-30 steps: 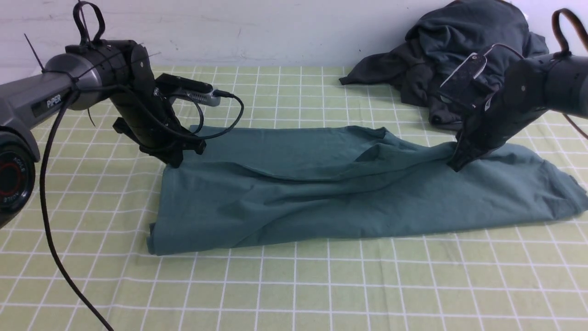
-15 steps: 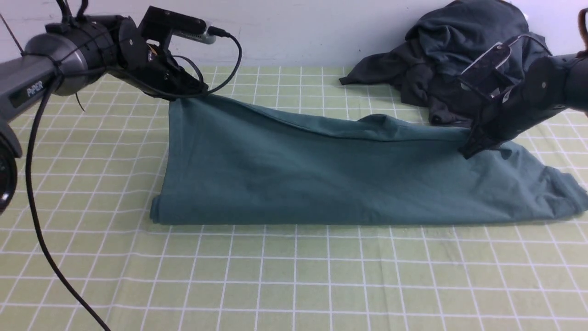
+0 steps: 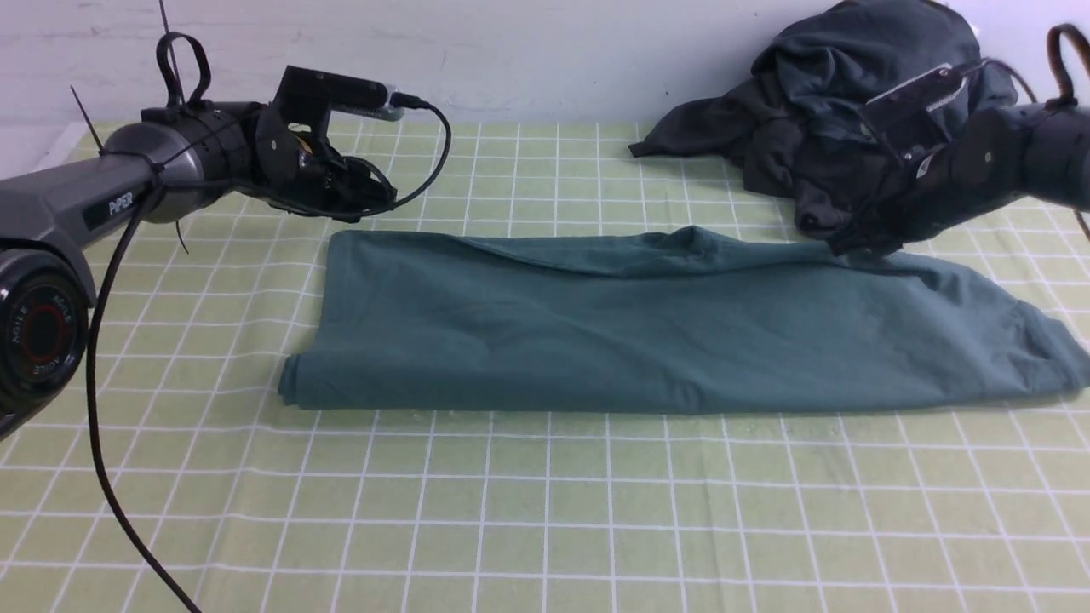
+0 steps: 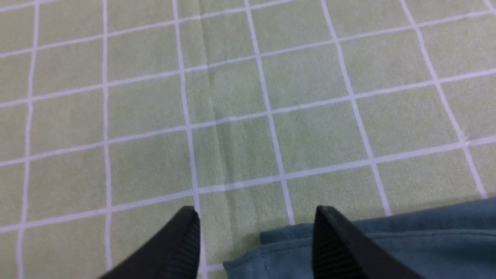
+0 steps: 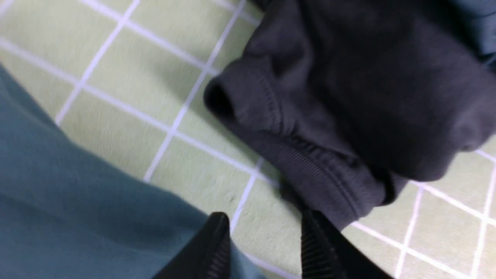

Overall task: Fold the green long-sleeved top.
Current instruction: Use both arms to drag the lower edge of the fabric forward and fold it over the upper edge

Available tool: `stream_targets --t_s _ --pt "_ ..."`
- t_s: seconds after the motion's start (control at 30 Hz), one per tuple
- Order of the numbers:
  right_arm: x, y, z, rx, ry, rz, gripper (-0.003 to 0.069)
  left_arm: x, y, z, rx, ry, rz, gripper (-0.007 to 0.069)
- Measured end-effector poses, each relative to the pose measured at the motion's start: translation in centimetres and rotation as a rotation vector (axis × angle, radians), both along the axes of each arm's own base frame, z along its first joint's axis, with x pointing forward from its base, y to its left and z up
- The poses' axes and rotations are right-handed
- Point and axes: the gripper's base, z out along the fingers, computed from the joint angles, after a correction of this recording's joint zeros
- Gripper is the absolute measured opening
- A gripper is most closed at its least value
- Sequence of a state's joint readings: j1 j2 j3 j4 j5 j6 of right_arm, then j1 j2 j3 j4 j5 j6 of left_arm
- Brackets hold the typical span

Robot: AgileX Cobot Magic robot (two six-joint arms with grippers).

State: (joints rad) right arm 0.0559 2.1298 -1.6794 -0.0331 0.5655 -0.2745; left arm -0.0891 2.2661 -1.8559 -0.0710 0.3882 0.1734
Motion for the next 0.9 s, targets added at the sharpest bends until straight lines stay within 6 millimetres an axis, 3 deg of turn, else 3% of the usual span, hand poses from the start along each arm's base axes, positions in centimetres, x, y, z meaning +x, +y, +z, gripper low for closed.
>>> stream_targets --t_s 0.07,0.1,0.2,0.23,0.33,0.37,0.43,0.5,0.63,0.7,0.77,0.87,0.9 --pt "-0.1 0.7 1.6 0.028 -0.009 -0.003 0.0253 -0.7 0.0 2.1 0.0 -0.004 -0.004 0.0428" --pt "-0.4 1.6 2.6 0.052 -0.001 0.011 0.0224 -1.5 0.1 4.4 0.001 -0.01 -0.008 0.0428" --pt "-0.7 3.4 2.9 0.078 0.018 0.064 0.016 -2.7 0.1 7.6 0.013 -0.028 -0.024 0.0386" --pt "-1.0 5.5 2.0 0.103 0.062 0.153 0.008 -4.4 0.1 11.2 0.042 -0.063 -0.056 0.0302" --pt "-1.0 8.7 -1.4 0.09 0.12 0.325 0.0007 -6.8 0.0 15.3 0.092 -0.103 -0.109 0.013" --pt "-1.0 8.9 -1.7 0.086 0.125 0.338 0.0004 -7.2 0.0 15.9 0.095 -0.108 -0.112 0.0118" --pt "-1.0 11.6 -5.0 0.027 0.129 0.501 -0.001 -9.9 0.0 19.6 0.118 -0.144 -0.144 0.0026" --pt "-0.5 12.6 -6.3 -0.008 0.064 0.554 -0.001 -12.0 0.2 21.7 0.122 -0.137 -0.155 0.0006" --pt "1.7 12.6 -6.9 0.0 -0.155 0.418 -0.001 -16.2 0.5 24.7 0.128 -0.085 -0.174 -0.0003" --pt "2.9 11.6 -7.1 0.047 -0.237 0.291 -0.0001 -18.5 0.7 26.0 0.133 -0.052 -0.185 -0.0003" --pt "3.4 10.9 -6.7 0.081 -0.267 0.232 0.0013 -19.8 0.8 26.7 0.133 -0.042 -0.187 -0.0003" --pt "4.0 8.5 -3.6 0.16 -0.291 0.163 0.0068 -23.1 1.0 27.9 0.101 0.028 -0.187 -0.0003" --pt "4.0 8.4 -3.6 0.164 -0.283 0.163 0.0072 -23.3 1.0 27.9 0.1 0.027 -0.186 -0.0003"
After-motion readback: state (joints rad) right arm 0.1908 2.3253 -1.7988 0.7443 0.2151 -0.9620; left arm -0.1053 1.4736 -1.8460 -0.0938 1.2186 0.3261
